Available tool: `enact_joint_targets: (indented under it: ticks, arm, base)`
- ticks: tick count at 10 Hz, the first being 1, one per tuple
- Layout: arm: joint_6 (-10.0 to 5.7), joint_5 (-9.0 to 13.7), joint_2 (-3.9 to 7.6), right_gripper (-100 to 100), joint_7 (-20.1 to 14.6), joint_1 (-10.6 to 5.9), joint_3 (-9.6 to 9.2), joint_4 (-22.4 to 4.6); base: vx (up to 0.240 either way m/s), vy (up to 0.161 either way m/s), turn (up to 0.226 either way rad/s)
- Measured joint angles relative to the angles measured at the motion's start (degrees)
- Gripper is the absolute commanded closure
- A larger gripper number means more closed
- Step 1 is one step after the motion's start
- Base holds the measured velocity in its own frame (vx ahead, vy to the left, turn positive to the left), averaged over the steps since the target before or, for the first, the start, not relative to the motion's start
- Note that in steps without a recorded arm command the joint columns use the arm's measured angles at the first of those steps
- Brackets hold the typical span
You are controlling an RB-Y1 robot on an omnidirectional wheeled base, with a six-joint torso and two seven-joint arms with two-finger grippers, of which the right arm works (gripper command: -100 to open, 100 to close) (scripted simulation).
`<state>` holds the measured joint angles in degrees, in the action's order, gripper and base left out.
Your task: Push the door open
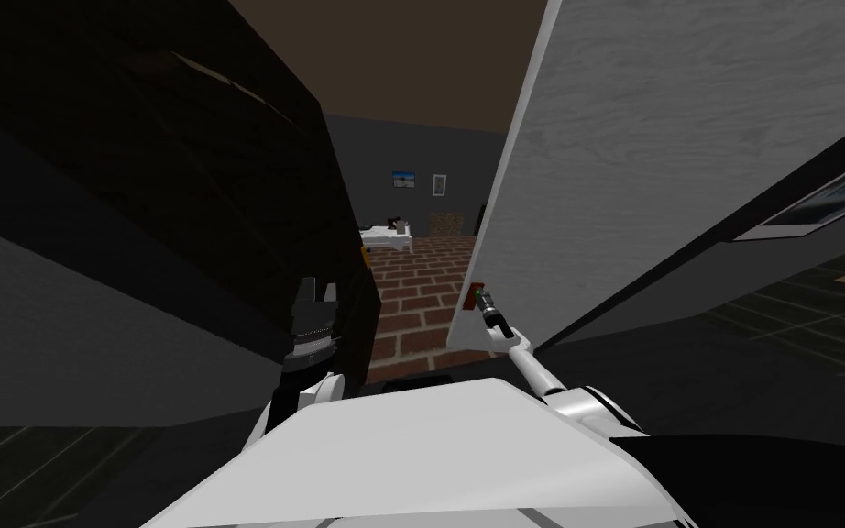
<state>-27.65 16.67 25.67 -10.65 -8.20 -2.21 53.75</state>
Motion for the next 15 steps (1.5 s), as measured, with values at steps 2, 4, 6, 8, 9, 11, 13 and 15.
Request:
enact_joint_targets:
  ticks: [2,4,6,8,9,11,13,15]
  arm:
    - [0.17,-0.04,-1.08,100,1.44,-0.97,1.5,-1.32]
    - [0.99,0.0,-2.04,100,2.69,-1.07,2.96,-0.9]
    - [1.08,-0.06,-3.07,100,4.0,-2.66,4.3,-3.02]
    - [1.23,-0.05,-3.76,100,4.94,-3.36,5.55,-3.61]
    - [1.18,-0.06,-4.13,100,5.44,-3.89,6.17,-4.47]
    - [1.27,-0.06,-4.86,100,6.48,-5.0,7.49,-5.81]
    - [2.29,-0.01,-5.7,100,7.78,-5.26,8.93,-5.39]
    - [2.32,-0.03,-6.59,100,9.07,-6.27,10.45,-6.67]
  base:
    - [0.132,0.036,-0.07]
    - [0.119,0.026,-0.072]
    - [0.126,0.043,-0.041]
    - [0.116,0.027,-0.066]
    - [0.15,0.049,-0.06]
    - [0.11,0.033,-0.058]
    - [0.145,0.042,-0.076]
    - [0.136,0.052,-0.075]
